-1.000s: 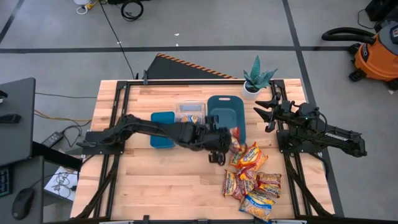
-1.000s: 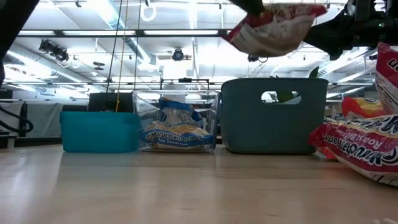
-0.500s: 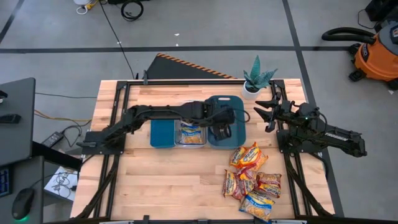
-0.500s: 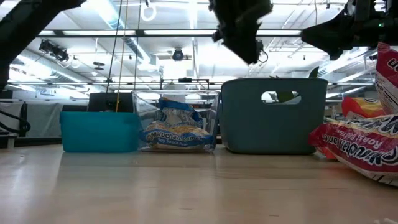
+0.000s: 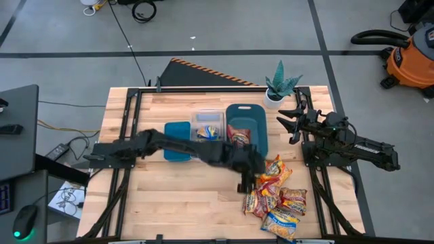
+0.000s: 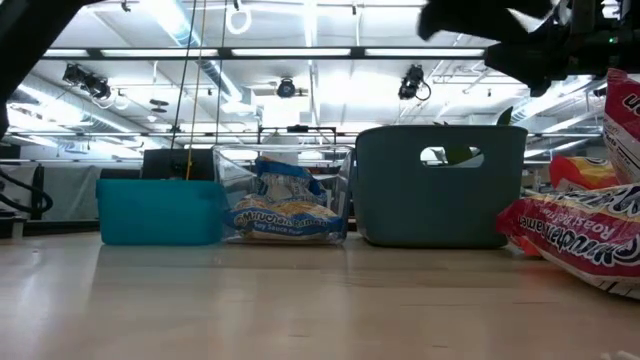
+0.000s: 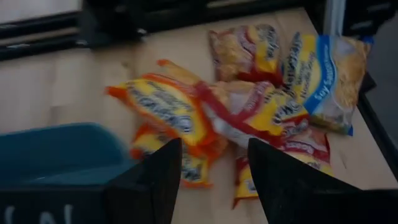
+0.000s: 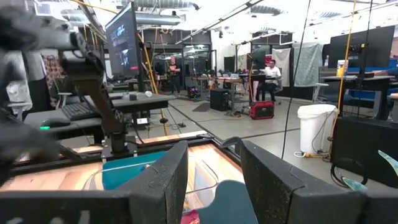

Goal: Sort Maruchan noodles
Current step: Put the red noodle pack into the right blue bin

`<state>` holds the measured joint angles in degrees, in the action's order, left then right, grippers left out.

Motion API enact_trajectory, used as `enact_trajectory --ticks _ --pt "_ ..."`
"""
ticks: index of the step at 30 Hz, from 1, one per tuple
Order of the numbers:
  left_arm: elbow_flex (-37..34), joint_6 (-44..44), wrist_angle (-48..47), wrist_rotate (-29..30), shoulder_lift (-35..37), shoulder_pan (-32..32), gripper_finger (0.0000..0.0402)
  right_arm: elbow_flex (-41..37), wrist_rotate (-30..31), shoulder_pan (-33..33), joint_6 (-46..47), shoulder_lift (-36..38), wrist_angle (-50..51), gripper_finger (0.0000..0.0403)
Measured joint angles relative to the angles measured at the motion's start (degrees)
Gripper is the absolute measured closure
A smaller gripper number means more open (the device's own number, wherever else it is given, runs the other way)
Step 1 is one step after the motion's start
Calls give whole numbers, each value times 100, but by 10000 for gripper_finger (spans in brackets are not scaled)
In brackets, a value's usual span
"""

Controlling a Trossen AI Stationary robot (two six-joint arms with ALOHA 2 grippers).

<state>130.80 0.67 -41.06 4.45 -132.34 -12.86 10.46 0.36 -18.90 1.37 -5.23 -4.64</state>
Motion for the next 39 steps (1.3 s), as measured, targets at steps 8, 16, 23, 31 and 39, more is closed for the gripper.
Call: enact_trajectory --ticks 8,16,23,31,39 --pt "-9 12 941 562 -635 -520 210 0 0 0 0 0 2 250" --pt "-9 -170 982 630 -766 -481 210 0 -1 0 -1 0 0 250" --pt "-7 -200 971 256 -851 -455 235 0 2 0 0 0 -1 250" --pt "-9 -296 892 315 -910 -454 339 0 2 0 0 0 2 250" --pt "39 -148 769 261 -763 -330 392 0 2 0 0 0 4 250"
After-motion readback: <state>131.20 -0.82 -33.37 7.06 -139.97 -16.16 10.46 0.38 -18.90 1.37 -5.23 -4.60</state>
